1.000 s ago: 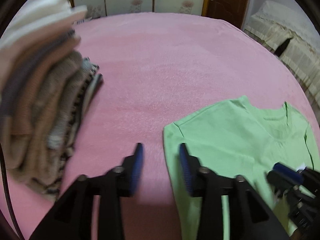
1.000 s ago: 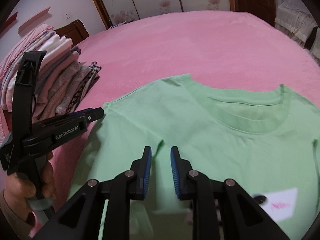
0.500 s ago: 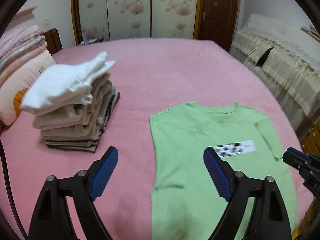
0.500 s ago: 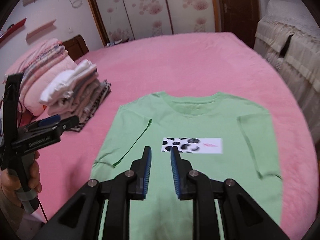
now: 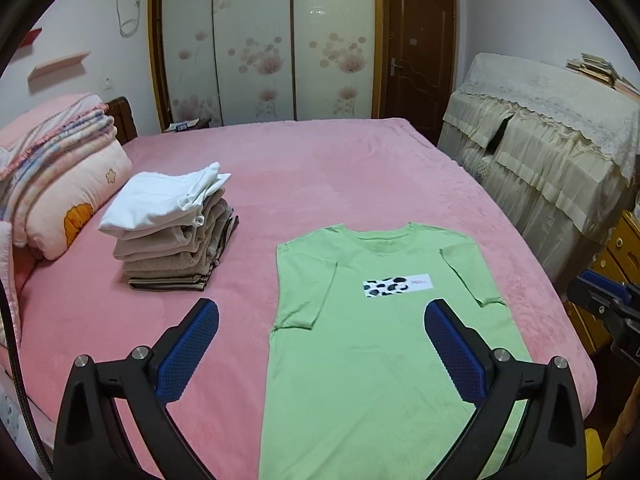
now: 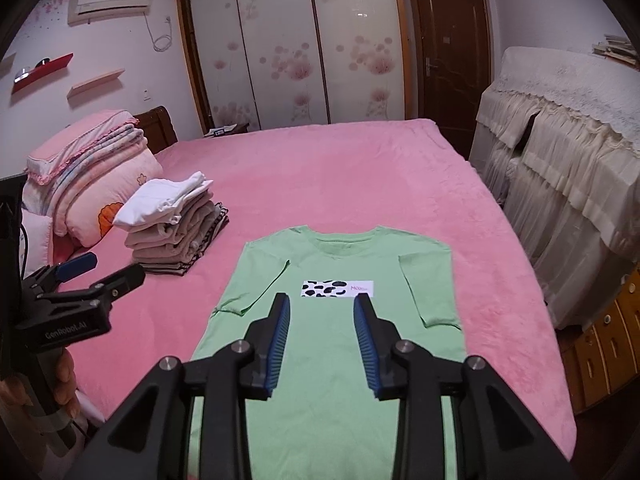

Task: Fold small clothes
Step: 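Move both tools over the shirt toward its hem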

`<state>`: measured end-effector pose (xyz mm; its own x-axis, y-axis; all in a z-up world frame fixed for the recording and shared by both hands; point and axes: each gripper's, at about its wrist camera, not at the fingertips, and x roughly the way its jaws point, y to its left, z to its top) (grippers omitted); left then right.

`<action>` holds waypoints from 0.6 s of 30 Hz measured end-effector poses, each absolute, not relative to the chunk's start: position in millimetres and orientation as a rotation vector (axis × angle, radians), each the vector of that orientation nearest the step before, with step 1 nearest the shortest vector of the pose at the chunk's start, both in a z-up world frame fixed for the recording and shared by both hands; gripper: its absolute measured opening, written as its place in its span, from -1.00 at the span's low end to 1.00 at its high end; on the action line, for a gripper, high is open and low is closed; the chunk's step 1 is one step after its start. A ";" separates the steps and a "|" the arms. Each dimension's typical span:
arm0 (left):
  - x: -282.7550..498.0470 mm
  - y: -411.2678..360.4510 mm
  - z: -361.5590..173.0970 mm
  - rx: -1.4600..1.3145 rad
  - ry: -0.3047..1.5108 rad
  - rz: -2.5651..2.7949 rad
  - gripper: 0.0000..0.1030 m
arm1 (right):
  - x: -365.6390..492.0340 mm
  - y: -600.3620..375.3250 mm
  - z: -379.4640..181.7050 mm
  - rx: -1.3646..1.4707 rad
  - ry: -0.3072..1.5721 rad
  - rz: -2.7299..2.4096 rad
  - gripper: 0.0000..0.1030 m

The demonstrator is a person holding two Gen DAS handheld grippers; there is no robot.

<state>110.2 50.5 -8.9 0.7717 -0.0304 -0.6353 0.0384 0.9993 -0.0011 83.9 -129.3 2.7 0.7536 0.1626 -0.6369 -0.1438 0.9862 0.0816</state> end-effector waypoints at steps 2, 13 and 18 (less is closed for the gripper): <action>90.1 41.6 -2.4 0.021 0.677 -0.051 0.99 | 68.8 -134.5 9.6 0.031 0.691 0.158 -0.35; 17.3 33.8 11.4 -0.016 0.655 -0.055 0.99 | 5.3 -146.3 24.3 0.028 0.636 0.132 0.15; -3.4 40.0 9.6 -0.049 0.658 -0.042 0.99 | -19.7 -148.5 26.5 0.029 0.613 0.150 0.17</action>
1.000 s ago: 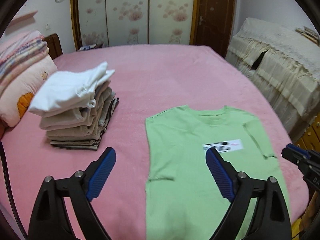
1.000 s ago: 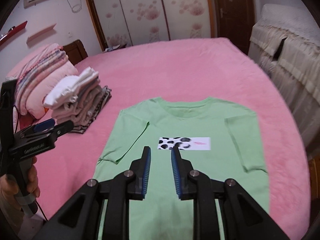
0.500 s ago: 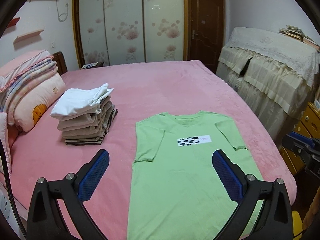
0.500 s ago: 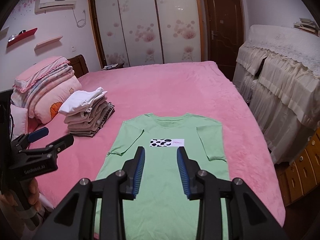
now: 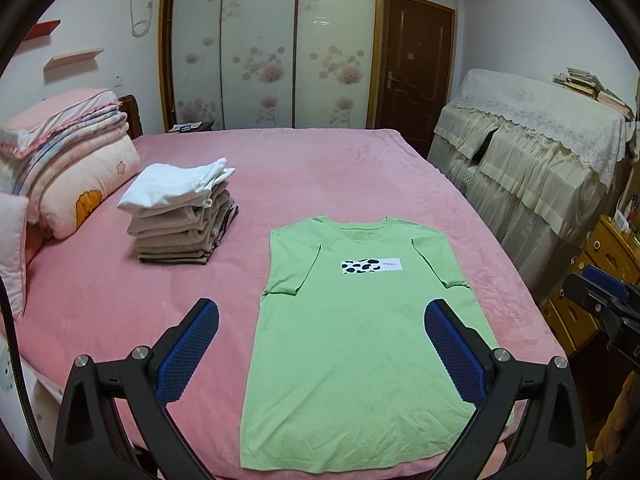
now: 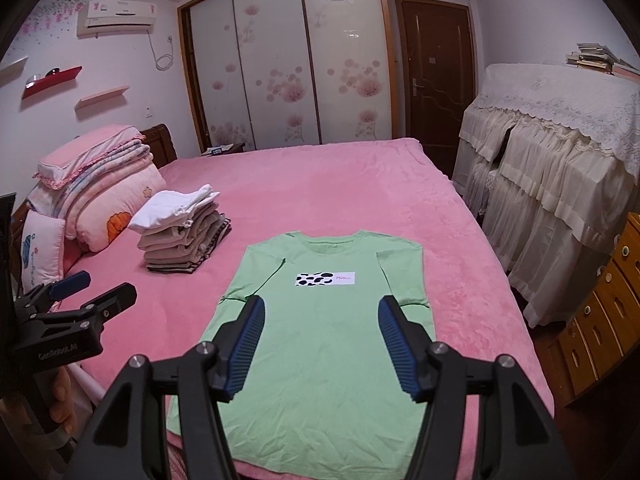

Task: Fold small clothes
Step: 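Move both tools over the shirt toward its hem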

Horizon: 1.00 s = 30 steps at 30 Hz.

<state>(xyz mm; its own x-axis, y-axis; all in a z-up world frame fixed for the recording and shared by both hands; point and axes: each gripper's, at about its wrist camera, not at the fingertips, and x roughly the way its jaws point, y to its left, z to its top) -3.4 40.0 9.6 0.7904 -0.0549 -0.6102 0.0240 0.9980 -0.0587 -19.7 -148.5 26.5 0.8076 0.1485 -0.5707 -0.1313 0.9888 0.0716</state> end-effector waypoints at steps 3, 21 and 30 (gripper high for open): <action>-8.7 43.7 5.1 -0.060 0.679 -0.032 0.99 | -31.1 -149.0 25.6 0.024 0.602 0.156 0.30; -25.3 47.6 -33.2 -0.097 0.767 -0.041 0.99 | -57.8 -158.4 -6.4 0.033 0.619 0.125 0.36; -15.8 60.7 -80.8 -0.131 0.872 -0.019 0.99 | -57.0 -161.1 -42.1 0.018 0.654 0.093 0.36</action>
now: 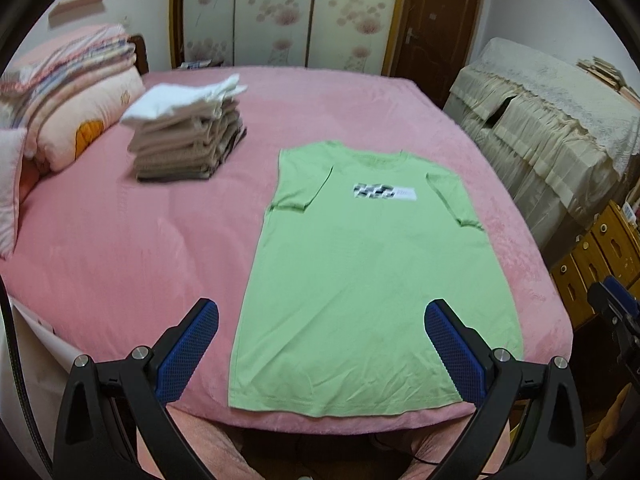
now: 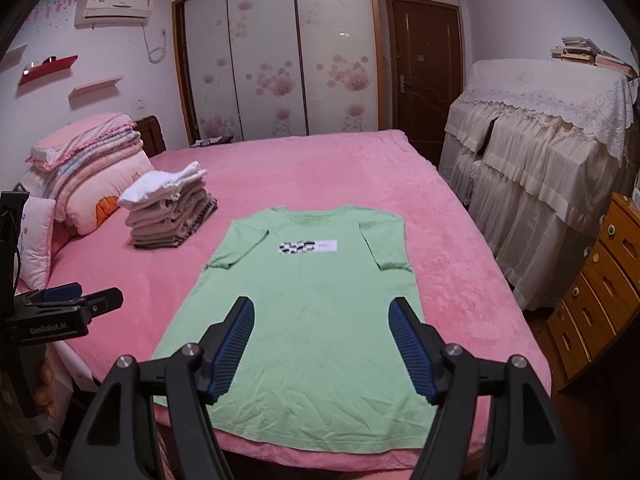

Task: Fold small clothes
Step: 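Move both tools over the shirt toward its hem, then lower both tools onto the hem and close them on it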

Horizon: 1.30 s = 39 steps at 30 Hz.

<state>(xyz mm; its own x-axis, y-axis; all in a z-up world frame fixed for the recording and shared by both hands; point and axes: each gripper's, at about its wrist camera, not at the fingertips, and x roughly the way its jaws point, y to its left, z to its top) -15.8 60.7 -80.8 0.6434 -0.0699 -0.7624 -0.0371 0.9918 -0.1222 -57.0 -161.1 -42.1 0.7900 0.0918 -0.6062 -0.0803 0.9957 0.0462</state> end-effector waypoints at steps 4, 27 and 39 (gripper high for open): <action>-10.8 68.4 -110.6 -0.138 0.921 -0.018 0.99 | -53.3 -162.0 -67.1 0.018 0.705 0.091 0.36; -3.6 144.7 -298.4 -0.256 1.215 -0.053 0.76 | -41.9 -246.0 -218.3 0.109 1.011 -0.006 0.36; -12.7 176.0 -310.5 -0.416 1.151 -0.178 0.63 | -43.7 -303.6 -252.1 0.292 1.058 0.072 0.12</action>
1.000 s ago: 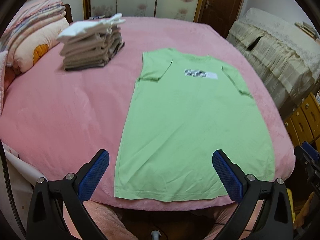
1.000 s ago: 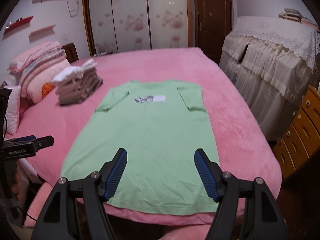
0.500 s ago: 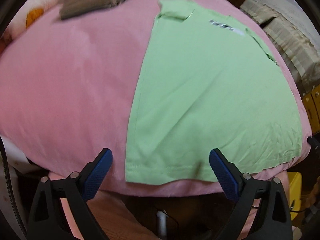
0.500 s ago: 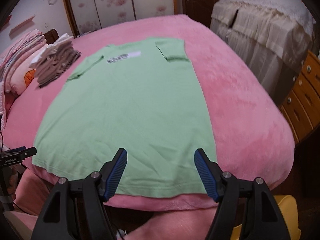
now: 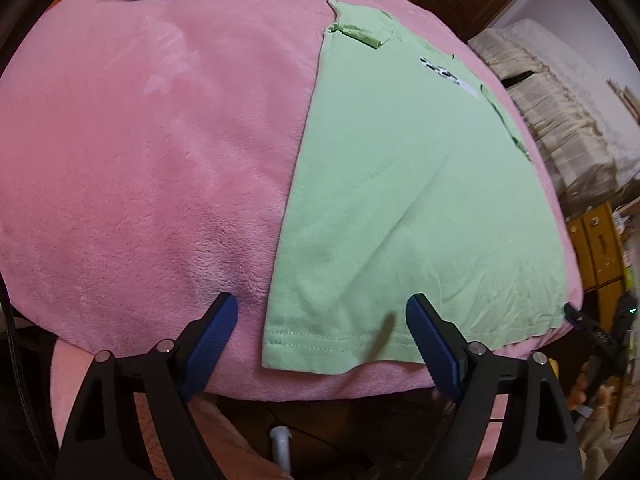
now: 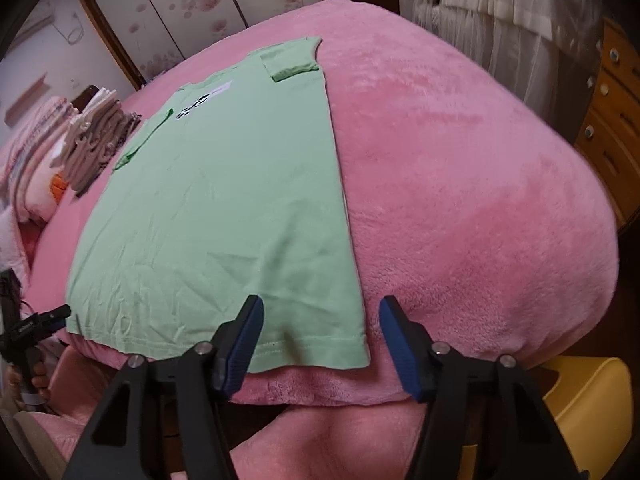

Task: Fold small clothes
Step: 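Lower both tools onto the hem and close them on it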

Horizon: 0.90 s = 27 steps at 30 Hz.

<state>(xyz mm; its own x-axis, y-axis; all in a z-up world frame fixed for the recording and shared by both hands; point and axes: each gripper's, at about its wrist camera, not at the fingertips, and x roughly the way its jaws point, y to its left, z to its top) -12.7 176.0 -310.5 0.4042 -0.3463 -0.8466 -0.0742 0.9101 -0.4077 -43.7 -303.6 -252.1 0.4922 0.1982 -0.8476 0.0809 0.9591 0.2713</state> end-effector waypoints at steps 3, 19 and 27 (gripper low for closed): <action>-16.2 186.1 -312.8 -0.471 1.140 -0.197 0.48 | -42.7 -310.0 -261.5 0.325 1.080 0.096 -0.04; -27.6 199.1 -326.4 -0.583 1.169 -0.292 -0.07 | -49.4 -309.4 -275.2 0.367 1.128 0.167 -0.50; -26.3 204.2 -336.1 -0.659 1.192 -0.365 -0.06 | -51.7 -315.0 -280.4 0.416 1.135 0.190 -0.50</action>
